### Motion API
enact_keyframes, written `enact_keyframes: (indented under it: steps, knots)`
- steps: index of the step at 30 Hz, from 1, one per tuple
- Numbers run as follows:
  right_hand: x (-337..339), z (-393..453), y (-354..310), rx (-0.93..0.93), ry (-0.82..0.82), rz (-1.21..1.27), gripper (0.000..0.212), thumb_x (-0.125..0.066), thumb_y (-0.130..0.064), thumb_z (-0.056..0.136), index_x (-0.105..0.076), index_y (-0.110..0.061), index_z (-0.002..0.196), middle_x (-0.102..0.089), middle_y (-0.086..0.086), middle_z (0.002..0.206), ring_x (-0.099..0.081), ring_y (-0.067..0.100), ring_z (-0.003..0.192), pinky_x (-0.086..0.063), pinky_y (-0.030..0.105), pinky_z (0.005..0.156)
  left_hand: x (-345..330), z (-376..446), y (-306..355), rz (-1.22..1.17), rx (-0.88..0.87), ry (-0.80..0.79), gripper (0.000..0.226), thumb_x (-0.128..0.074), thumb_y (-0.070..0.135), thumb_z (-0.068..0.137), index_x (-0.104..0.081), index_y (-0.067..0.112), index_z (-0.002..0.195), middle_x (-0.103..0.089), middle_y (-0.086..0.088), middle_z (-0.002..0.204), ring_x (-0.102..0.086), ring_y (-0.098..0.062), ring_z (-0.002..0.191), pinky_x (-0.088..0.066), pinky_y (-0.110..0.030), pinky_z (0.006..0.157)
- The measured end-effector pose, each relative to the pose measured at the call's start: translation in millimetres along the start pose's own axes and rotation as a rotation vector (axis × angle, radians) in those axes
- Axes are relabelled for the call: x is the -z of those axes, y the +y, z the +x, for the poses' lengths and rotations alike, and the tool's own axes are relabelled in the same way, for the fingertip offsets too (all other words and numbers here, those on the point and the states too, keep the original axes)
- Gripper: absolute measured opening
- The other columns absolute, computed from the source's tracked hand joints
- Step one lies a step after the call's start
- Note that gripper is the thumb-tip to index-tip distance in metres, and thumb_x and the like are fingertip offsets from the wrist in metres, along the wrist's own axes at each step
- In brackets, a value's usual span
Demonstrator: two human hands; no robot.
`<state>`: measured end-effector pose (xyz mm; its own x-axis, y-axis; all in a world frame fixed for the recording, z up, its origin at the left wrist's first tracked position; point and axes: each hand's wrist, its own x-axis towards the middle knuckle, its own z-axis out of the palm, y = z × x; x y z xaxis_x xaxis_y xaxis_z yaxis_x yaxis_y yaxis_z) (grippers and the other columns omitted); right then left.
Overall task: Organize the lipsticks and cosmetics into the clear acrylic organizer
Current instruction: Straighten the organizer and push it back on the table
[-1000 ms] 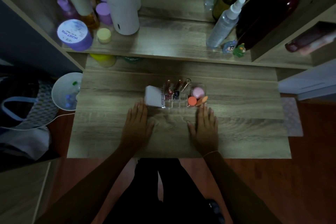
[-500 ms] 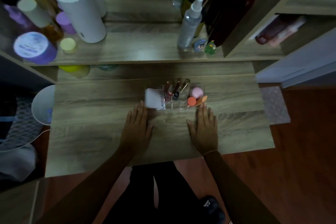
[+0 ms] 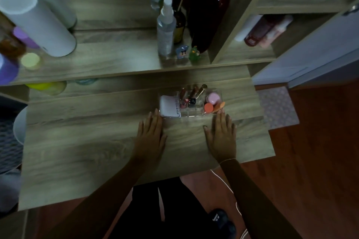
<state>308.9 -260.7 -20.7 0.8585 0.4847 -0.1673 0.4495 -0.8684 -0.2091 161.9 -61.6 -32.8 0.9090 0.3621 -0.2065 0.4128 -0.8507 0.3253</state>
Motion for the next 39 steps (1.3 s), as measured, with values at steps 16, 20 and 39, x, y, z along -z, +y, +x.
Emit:
enact_keyframes:
  steps: [16,20,39]
  knots:
    - [18,36,66,-0.029,-0.016,0.093,0.075,-0.019,-0.060,0.090,-0.012,-0.016,0.150,-0.014,0.009,0.160,-0.008,0.033,0.147,-0.012,0.058,0.118,-7,45,57,0.071,-0.060,-0.045,0.069,-0.020,0.048,0.092,-0.019,0.005,0.146,-0.021,-0.015,0.155,-0.010,-0.030,0.145,-0.005,-0.057,0.114]
    - [18,47,77,-0.011,-0.029,0.099,0.073,-0.019,-0.060,0.092,-0.007,-0.018,0.150,-0.011,0.007,0.161,-0.004,0.031,0.147,-0.011,0.056,0.118,-9,51,65,0.052,-0.050,-0.022,0.069,-0.020,0.049,0.093,-0.018,0.006,0.147,-0.021,-0.015,0.155,-0.013,-0.030,0.144,-0.005,-0.057,0.114]
    - [16,64,76,-0.013,-0.010,0.150,0.068,-0.030,-0.053,0.096,-0.006,-0.019,0.151,-0.010,0.009,0.161,-0.004,0.032,0.147,-0.010,0.058,0.118,-16,63,71,0.043,-0.004,-0.052,0.065,-0.034,0.041,0.098,-0.011,0.007,0.147,-0.013,-0.012,0.158,-0.003,-0.029,0.145,-0.006,-0.056,0.115]
